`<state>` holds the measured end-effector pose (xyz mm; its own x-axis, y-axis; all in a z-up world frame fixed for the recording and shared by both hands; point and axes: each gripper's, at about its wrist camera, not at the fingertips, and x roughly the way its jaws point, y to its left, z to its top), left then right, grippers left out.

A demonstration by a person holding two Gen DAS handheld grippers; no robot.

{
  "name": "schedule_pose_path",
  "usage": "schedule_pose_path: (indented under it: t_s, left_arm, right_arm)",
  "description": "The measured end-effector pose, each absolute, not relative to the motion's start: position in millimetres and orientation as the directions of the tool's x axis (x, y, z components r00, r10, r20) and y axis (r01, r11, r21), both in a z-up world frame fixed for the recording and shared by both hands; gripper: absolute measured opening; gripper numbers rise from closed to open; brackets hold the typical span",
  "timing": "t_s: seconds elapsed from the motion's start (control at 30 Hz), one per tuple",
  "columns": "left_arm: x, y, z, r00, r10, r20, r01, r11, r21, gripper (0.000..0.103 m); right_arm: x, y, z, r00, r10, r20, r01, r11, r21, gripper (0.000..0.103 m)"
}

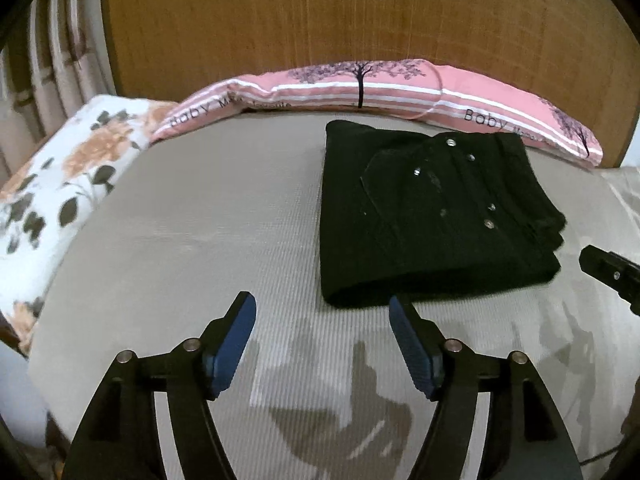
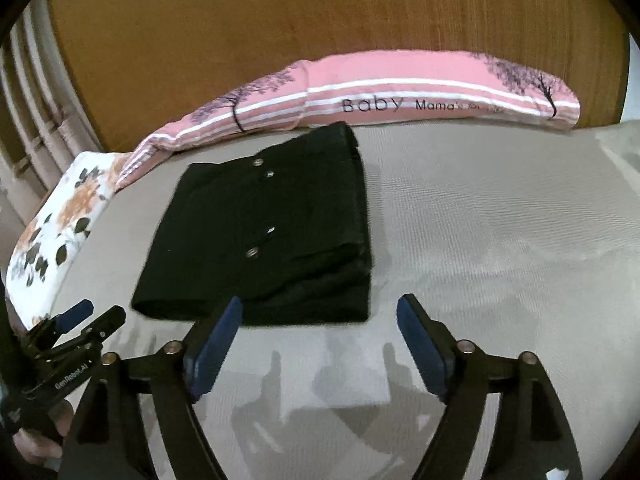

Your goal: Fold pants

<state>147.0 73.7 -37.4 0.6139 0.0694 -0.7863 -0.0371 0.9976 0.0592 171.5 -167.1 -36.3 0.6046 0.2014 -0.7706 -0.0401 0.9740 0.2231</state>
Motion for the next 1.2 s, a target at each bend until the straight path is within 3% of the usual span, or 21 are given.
schedule_pose_path:
  t_s: [0.23, 0.4, 1.2]
  left_arm:
    - [111, 66, -16, 0.631, 0.083, -0.771, -0.047, 0.996, 0.069, 0.078]
    - [94, 61, -6, 0.64, 0.089, -0.763, -0.048, 0.996, 0.076, 0.078]
    - [66, 64, -5, 0.636, 0.114, -0.763, -0.047, 0.993, 0.108, 0.078]
  right_arm:
    - [132, -142, -14, 0.642, 0.154, -0.751, -0.053, 0.986, 0.158, 0.096]
    - [111, -134, -7, 0.656, 0.132, -0.743, -0.056, 0.99, 0.126, 0.1]
    - [78, -117, -2, 0.668, 0.109, -0.736, -0.061, 0.994, 0.092, 0.102]
